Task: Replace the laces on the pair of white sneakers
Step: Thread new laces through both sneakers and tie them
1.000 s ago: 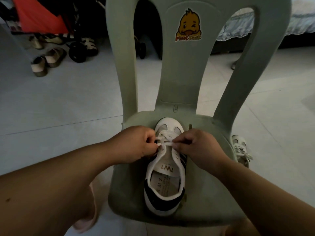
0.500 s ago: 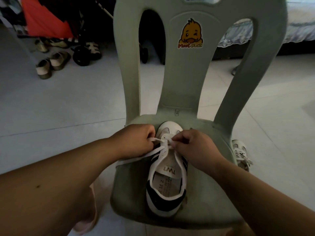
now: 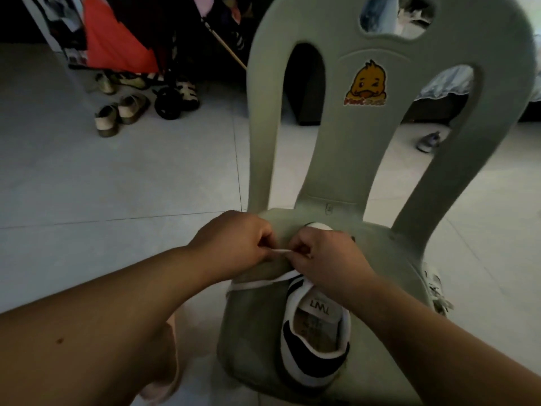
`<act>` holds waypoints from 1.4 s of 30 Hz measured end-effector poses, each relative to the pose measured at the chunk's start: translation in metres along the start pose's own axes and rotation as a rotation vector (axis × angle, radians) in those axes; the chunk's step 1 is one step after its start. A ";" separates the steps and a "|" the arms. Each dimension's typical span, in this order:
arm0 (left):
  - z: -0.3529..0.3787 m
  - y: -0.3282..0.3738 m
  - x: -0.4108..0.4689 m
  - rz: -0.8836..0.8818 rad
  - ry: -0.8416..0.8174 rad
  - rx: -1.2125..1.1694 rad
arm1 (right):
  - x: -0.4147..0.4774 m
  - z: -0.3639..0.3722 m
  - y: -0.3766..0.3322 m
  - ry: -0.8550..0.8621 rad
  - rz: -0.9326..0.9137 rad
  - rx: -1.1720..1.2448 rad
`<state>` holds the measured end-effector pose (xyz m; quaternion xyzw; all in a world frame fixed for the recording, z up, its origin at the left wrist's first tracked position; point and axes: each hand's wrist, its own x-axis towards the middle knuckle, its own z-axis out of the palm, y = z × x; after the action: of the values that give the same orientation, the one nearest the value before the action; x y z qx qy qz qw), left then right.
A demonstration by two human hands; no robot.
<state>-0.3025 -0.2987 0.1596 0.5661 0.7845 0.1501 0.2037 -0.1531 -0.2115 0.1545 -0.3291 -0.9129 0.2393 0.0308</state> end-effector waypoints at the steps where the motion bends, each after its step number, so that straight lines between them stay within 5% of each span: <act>1: -0.002 -0.002 -0.001 -0.029 0.030 0.047 | 0.001 0.001 -0.001 0.039 -0.002 -0.030; 7: -0.005 -0.013 -0.006 -0.150 0.230 0.035 | 0.006 0.004 -0.003 0.107 0.070 0.020; 9: -0.004 -0.002 -0.010 -0.215 0.178 -0.095 | 0.007 0.004 -0.004 0.092 0.086 0.047; 13: 0.010 0.023 -0.018 -0.516 -0.088 -0.738 | 0.008 0.008 -0.006 0.134 0.048 0.009; 19: 0.025 0.038 -0.007 -0.848 -0.074 -1.502 | 0.007 0.008 -0.003 0.183 0.013 0.024; 30: -0.001 0.002 0.004 -0.759 0.315 -1.836 | 0.003 0.008 0.000 0.056 0.025 -0.020; 42: -0.060 -0.096 -0.002 -0.757 0.840 -1.862 | 0.003 0.016 0.001 -0.018 0.051 -0.060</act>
<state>-0.4102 -0.3313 0.1674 -0.1850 0.4937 0.7945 0.3012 -0.1585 -0.2161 0.1393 -0.3510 -0.9112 0.2156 0.0067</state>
